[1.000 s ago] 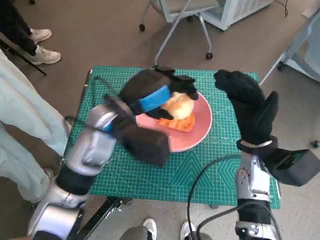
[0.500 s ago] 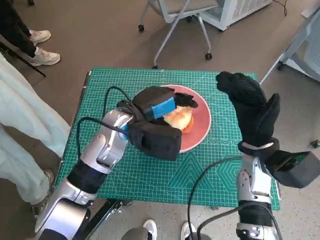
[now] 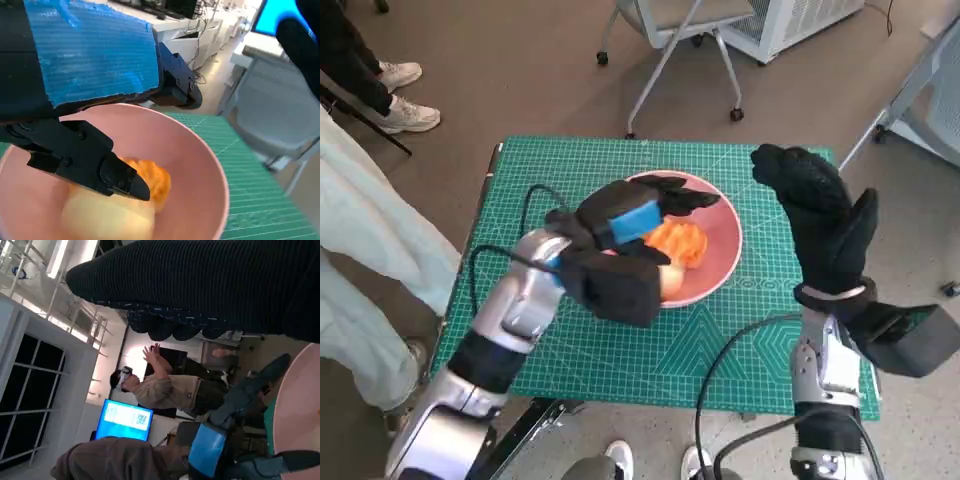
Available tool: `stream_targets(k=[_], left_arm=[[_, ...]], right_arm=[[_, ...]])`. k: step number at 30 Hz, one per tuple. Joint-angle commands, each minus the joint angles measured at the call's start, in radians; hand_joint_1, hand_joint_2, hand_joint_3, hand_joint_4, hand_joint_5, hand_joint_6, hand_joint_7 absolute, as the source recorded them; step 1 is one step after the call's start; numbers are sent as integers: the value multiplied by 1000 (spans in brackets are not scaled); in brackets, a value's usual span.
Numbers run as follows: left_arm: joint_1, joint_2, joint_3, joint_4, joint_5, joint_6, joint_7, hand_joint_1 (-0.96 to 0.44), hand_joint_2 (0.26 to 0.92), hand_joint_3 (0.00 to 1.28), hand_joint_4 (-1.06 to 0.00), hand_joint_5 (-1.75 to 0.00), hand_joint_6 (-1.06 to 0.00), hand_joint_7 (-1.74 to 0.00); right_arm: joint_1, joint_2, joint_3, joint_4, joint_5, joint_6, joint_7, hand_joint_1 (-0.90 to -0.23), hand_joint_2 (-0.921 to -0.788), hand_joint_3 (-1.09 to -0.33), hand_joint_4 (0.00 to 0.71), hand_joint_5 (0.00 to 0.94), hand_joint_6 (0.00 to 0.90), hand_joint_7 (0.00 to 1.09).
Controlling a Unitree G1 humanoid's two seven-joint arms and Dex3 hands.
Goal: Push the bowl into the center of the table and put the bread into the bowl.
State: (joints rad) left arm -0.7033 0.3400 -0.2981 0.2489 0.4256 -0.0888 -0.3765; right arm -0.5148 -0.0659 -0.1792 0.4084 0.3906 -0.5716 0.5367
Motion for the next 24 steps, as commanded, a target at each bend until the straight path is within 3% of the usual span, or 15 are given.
stream_targets(k=[1,9,13,18,24], left_arm=[[38,20,69,-108,-80,36,-36,-285,882,1,-170,0,-332,0],[95,32,194,-267,-243,87,-76,-246,883,1,-150,0,-311,0],[119,18,268,-300,-350,56,-67,-249,889,4,-142,0,-305,0],[129,-36,348,-264,-479,-67,-35,-299,913,40,-132,0,-307,-3],[117,-131,425,-147,-668,-233,-57,-490,920,221,-129,0,-301,-1]], right_arm=[[7,-1,0,10,2,13,-2,-681,-921,-727,238,2,103,547],[1,-10,3,-6,2,27,0,-685,-921,-728,235,0,103,547],[-8,-17,5,-20,-2,33,-4,-681,-921,-729,235,0,95,544],[-30,-28,10,-49,-18,46,-20,-661,-921,-736,233,0,79,541],[-63,-40,18,-78,-37,63,-44,-650,-921,-756,229,0,51,574]])
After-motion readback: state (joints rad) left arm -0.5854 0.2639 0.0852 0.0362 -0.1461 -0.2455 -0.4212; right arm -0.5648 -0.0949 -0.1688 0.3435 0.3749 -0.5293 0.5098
